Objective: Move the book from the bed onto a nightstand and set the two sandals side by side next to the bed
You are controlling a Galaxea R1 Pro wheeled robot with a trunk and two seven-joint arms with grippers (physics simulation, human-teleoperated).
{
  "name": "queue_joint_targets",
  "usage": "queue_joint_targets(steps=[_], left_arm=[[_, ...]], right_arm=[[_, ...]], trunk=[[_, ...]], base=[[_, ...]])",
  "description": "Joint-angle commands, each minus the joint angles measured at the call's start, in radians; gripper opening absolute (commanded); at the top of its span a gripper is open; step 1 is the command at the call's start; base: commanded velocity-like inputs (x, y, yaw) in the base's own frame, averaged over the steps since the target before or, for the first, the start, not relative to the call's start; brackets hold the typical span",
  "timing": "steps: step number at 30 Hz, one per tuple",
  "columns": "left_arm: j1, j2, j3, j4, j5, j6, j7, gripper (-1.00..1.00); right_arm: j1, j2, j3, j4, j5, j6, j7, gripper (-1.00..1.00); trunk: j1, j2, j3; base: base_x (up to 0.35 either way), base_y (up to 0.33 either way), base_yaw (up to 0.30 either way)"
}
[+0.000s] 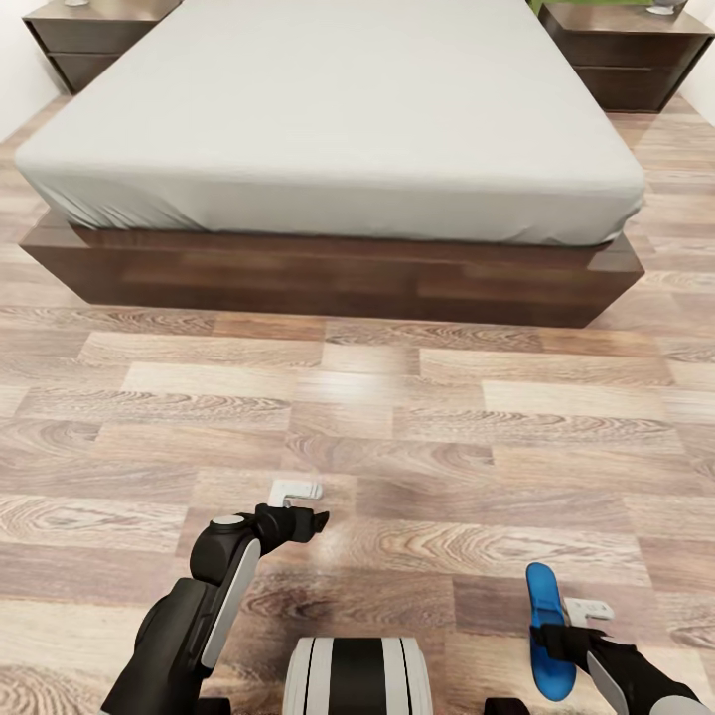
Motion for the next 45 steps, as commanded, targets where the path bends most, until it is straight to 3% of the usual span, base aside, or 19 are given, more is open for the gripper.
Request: queue_joint_targets(steps=[1, 13, 18, 32, 35, 36, 45], left_arm=[[0.000, 0.000, 0.001, -0.001, 0.008, 0.005, 0.003, 1.00], [0.000, 0.000, 0.000, -0.001, 0.008, 0.005, 0.003, 1.00], [0.000, 0.000, 0.000, -0.001, 0.008, 0.005, 0.003, 1.00], [0.000, 0.000, -0.001, -0.001, 0.008, 0.005, 0.001, 1.00], [0.000, 0.000, -0.001, -0.001, 0.008, 0.005, 0.001, 1.00], [0.000, 0.000, -0.001, -0.001, 0.008, 0.005, 0.001, 1.00], [0.000, 0.000, -0.001, -0.005, 0.009, 0.005, 0.001, 1.00]], right_arm=[[0.000, 0.000, -0.004, -0.002, -0.008, 0.006, 0.004, 1.00], [0.000, 0.001, 0.000, -0.002, -0.006, 0.006, 0.004, 1.00], [0.000, 0.001, 0.002, -0.003, -0.002, 0.006, 0.003, 1.00], [0.000, 0.001, 0.001, -0.003, 0.000, 0.006, 0.003, 1.00], [0.000, 0.001, 0.001, -0.003, 0.000, 0.006, 0.003, 1.00], [0.000, 0.001, 0.001, -0.003, 0.000, 0.006, 0.003, -1.00], [0.000, 0.001, 0.000, -0.003, -0.002, -0.020, 0.003, -1.00]], trunk=[[0.000, 0.000, -0.005], [0.006, -0.003, -0.051], [0.006, -0.003, -0.051], [0.012, -0.007, -0.105], [0.012, -0.007, -0.105], [0.012, -0.007, -0.105], [0.012, -0.007, -0.105]], base=[[0.000, 0.000, 0.000], [0.000, 0.000, 0.000], [0.000, 0.000, 0.000], [0.000, 0.000, 0.000], [0.000, 0.000, 0.000], [0.000, 0.000, 0.000], [0.000, 0.000, 0.000]])
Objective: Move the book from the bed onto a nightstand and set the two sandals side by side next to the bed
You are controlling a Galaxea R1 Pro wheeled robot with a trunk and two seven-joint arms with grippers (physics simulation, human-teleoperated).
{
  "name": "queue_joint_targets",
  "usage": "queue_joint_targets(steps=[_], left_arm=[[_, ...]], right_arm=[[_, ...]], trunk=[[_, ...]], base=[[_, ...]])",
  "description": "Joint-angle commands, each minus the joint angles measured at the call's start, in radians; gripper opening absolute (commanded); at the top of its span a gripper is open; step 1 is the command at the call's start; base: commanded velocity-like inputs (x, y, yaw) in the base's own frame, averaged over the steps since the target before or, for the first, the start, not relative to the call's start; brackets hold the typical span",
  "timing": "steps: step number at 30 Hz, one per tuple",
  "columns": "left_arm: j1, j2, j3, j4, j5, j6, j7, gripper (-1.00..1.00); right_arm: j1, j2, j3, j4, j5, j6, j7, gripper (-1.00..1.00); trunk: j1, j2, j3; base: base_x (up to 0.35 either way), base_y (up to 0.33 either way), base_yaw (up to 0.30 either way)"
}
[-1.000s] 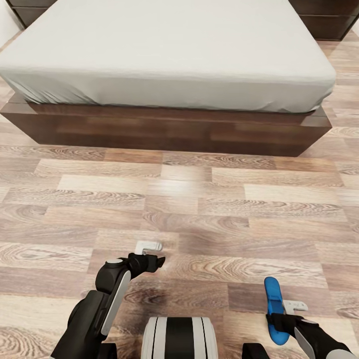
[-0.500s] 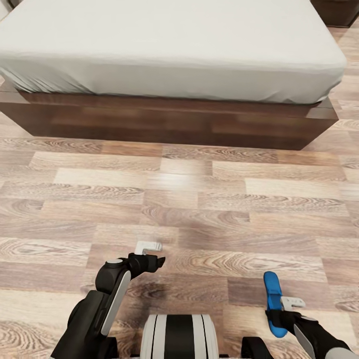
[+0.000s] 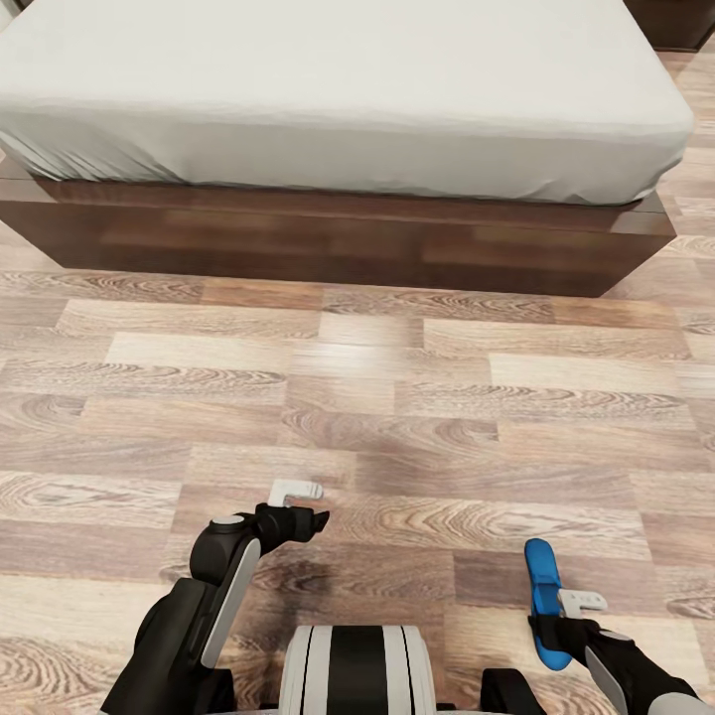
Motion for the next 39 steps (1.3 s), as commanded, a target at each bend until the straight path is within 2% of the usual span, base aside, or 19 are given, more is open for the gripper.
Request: queue_joint_targets(steps=[1, 14, 31, 33, 34, 39], left_arm=[[-0.001, 0.000, 0.000, 0.000, 0.008, 0.005, 0.002, 1.00], [-0.001, 0.000, 0.000, 0.000, 0.006, 0.005, 0.007, 1.00], [0.000, 0.000, -0.002, 0.004, 0.005, 0.005, 0.011, 1.00], [-0.001, 0.000, -0.001, 0.005, 0.005, 0.005, 0.012, 1.00], [-0.001, 0.000, 0.003, 0.008, 0.006, 0.005, 0.013, 1.00], [-0.001, 0.000, 0.003, 0.008, 0.006, 0.005, 0.013, 1.00]], right_arm=[[0.001, 0.000, -0.002, 0.021, -0.001, 0.004, -0.042, -1.00], [0.001, 0.000, -0.006, 0.018, -0.004, 0.000, -0.042, -1.00], [0.001, -0.006, -0.010, 0.004, -0.005, -0.095, -0.044, -1.00], [0.001, -0.008, -0.010, -0.030, -0.004, -0.094, -0.046, -1.00], [0.001, -0.017, -0.013, -0.252, -0.002, 0.029, -0.050, -1.00], [0.001, -0.021, -0.014, -0.267, -0.002, 0.039, -0.050, -1.00]], trunk=[[0.001, 0.000, -0.001], [-0.005, 0.003, 0.050], [-0.013, 0.007, 0.115], [-0.014, 0.007, 0.123], [-0.014, 0.008, 0.127], [-0.017, 0.009, 0.146]], base=[[0.000, 0.000, 0.000], [0.000, 0.000, 0.000], [0.000, 0.000, 0.000], [0.000, 0.000, 0.000], [0.000, 0.000, 0.000], [0.000, 0.000, 0.000]])
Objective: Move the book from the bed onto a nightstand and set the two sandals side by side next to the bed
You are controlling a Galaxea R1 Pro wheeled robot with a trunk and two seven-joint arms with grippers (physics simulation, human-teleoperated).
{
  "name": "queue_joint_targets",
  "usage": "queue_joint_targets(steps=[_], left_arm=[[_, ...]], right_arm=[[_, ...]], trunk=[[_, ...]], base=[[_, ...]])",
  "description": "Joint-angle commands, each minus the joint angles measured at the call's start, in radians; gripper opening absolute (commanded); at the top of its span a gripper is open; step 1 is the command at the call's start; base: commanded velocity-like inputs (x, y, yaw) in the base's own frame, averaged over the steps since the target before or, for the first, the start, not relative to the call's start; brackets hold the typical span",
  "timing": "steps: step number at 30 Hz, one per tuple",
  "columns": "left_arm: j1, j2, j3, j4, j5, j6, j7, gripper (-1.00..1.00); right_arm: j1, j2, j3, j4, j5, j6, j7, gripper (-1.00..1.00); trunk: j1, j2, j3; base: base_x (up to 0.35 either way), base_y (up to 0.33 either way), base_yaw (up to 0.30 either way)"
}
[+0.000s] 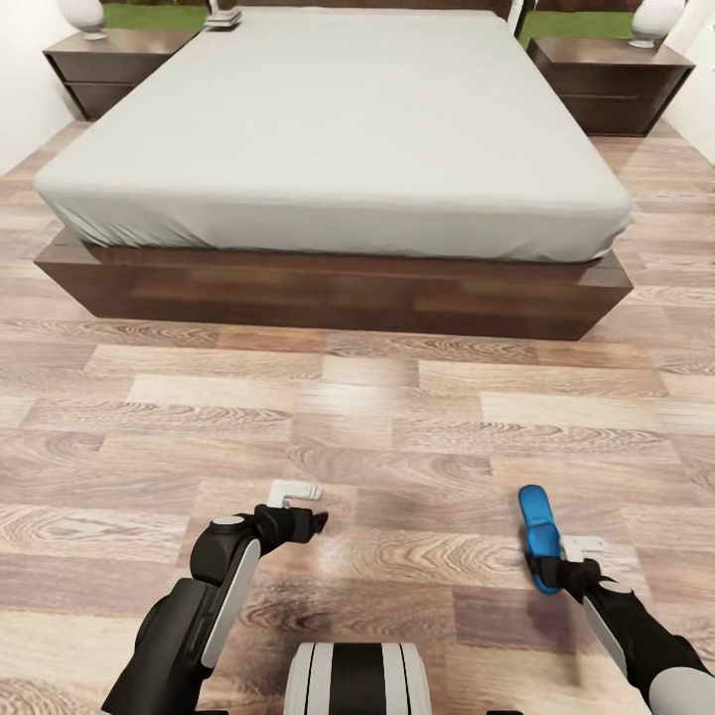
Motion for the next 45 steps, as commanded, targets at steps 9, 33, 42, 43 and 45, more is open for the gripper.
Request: queue_joint_targets(steps=[9, 33, 42, 43, 45], left_arm=[[-0.001, 0.000, 0.002, -0.001, 0.007, -0.014, 0.003, 1.00], [0.000, 0.004, 0.004, 0.001, 0.004, -0.039, -0.006, 1.00], [-0.001, 0.006, 0.004, 0.001, 0.004, -0.040, -0.007, 1.00], [-0.001, 0.006, 0.004, 0.000, 0.005, -0.040, -0.007, 1.00], [-0.001, 0.002, 0.004, -0.005, 0.009, -0.040, -0.006, 1.00]], right_arm=[[0.000, -0.006, -0.005, -0.005, -0.008, 0.008, 0.004, -1.00], [0.000, 0.006, 0.003, -0.001, -0.003, -0.075, -0.001, -1.00], [0.000, 0.006, 0.002, -0.001, -0.003, -0.075, -0.001, -1.00], [0.000, 0.006, 0.002, -0.001, -0.003, -0.075, -0.001, -1.00], [0.000, 0.005, 0.002, -0.001, -0.003, -0.075, -0.001, -1.00]], trunk=[[-0.004, 0.002, 0.034], [-0.009, 0.004, 0.077], [-0.009, 0.004, 0.077], [-0.009, 0.004, 0.077], [-0.010, 0.005, 0.081]], base=[[0.000, 0.000, 0.000], [0.001, -0.028, -0.168], [0.157, -0.216, -0.276], [0.158, -0.151, -0.276], [0.022, -0.021, -0.276]])
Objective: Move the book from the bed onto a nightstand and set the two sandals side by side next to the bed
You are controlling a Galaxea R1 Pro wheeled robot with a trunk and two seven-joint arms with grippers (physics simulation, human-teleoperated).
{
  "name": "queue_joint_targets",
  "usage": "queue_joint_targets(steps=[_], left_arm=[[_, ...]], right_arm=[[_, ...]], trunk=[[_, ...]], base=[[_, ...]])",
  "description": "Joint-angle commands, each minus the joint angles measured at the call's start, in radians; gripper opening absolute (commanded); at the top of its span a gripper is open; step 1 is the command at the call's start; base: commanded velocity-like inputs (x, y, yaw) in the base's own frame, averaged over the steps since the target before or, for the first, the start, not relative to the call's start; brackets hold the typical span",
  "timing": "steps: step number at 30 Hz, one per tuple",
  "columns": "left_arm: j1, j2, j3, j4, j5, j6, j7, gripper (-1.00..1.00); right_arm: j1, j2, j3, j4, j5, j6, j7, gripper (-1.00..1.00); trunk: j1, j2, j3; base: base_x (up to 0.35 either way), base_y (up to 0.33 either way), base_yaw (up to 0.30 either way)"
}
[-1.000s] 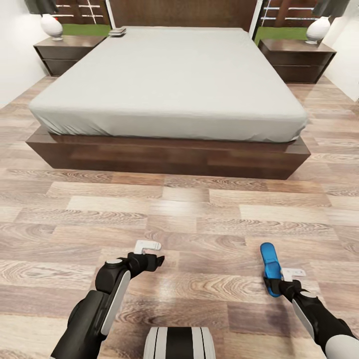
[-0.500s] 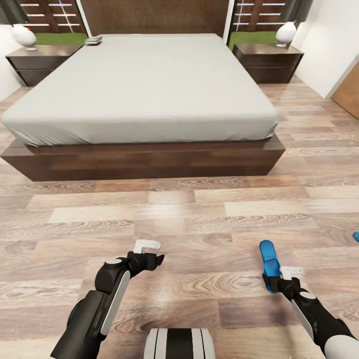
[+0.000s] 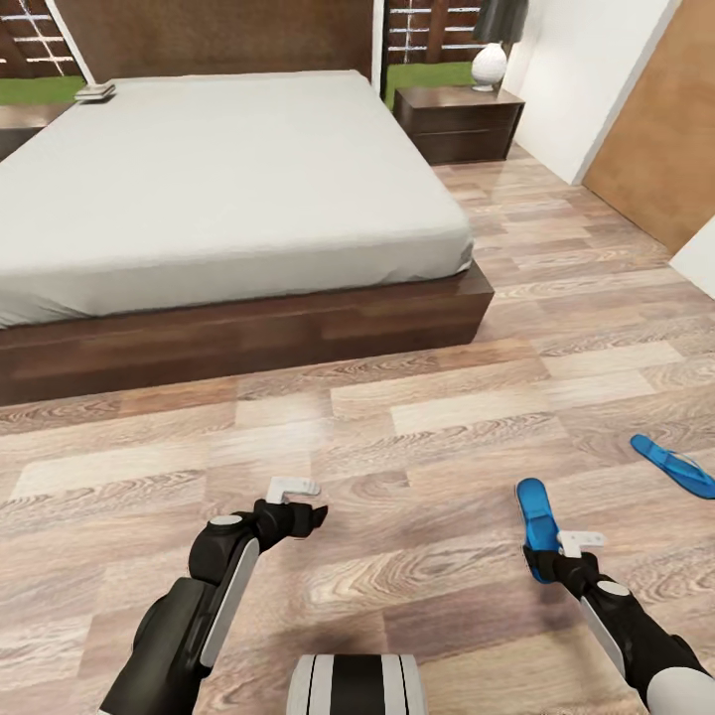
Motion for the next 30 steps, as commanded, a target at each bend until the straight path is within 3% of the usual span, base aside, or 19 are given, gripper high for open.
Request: queue_joint_targets(steps=[1, 13, 21, 30], left_arm=[[0.000, 0.000, 0.002, 0.000, 0.010, 0.005, 0.002, 1.00], [0.000, -0.001, 0.007, 0.002, 0.012, 0.006, 0.001, 1.00], [0.000, -0.001, 0.004, 0.001, 0.012, -0.058, 0.001, 1.00], [0.000, -0.001, 0.007, 0.006, 0.012, -0.060, 0.003, 1.00]], right_arm=[[0.000, 0.000, -0.004, -0.001, -0.007, 0.005, 0.006, -1.00], [0.000, 0.001, -0.004, 0.000, -0.013, 0.003, 0.006, -1.00], [0.000, 0.003, -0.003, 0.000, -0.015, 0.003, 0.010, -1.00], [0.000, 0.003, -0.003, 0.000, -0.015, 0.002, 0.010, -1.00]], trunk=[[-0.001, 0.000, 0.003], [-0.006, 0.003, 0.050], [-0.010, 0.005, 0.081], [-0.014, 0.007, 0.119]], base=[[0.011, -0.010, -0.276], [0.001, -0.001, -0.272], [0.000, 0.000, -0.052], [0.000, 0.000, -0.184]])
